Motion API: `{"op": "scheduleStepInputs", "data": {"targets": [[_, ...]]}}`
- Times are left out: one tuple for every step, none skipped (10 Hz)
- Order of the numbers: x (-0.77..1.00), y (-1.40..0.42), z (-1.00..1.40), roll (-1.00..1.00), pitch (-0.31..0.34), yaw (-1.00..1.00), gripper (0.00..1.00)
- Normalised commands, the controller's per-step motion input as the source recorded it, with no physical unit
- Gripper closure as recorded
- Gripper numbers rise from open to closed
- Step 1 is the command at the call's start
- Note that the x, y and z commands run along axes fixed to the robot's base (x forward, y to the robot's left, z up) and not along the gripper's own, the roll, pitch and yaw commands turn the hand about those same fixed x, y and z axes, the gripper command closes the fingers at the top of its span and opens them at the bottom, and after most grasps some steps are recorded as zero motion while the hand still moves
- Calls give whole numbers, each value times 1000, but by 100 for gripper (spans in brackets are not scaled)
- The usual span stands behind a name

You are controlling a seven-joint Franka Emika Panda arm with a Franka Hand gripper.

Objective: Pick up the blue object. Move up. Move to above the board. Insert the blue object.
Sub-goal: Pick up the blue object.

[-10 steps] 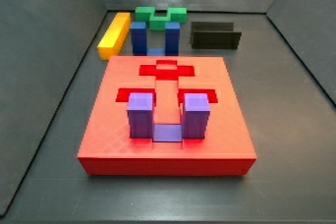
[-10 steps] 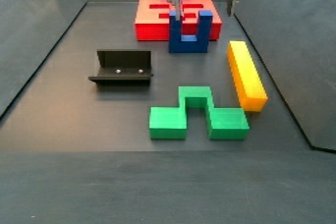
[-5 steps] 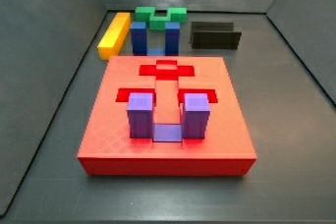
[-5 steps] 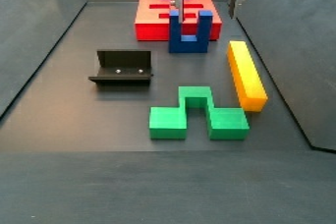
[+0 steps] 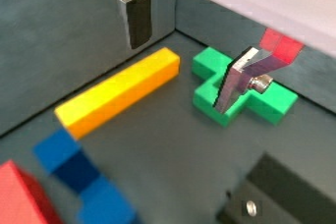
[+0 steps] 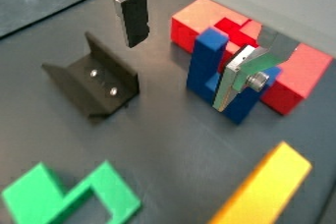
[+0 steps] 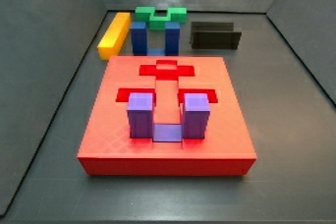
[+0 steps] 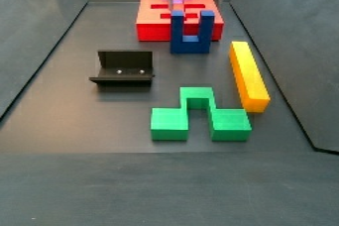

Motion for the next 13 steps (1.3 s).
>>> {"op": "scheduleStepInputs", "data": {"targets": [[720,-526,0,161,236,0,0],[749,-534,-40,137,216,0,0],[757,-546,-69,136,200,0,0],[766,-560,-71,123,189,0,0],[749,-569,-103,86,151,0,0],[729,-554,-103,67,120,54,0],[703,-503,-114,89,106,114,0],[657,-480,-143,91,97,137,0],[500,-306,-183,14,34,140,0],[234,-154,-277,11,0,123,0],[-91,-206,-400,6,0,69,0],[-194,-69,-337,0,0,0,0],[-169,-51,-197,0,0,0,0]]}}
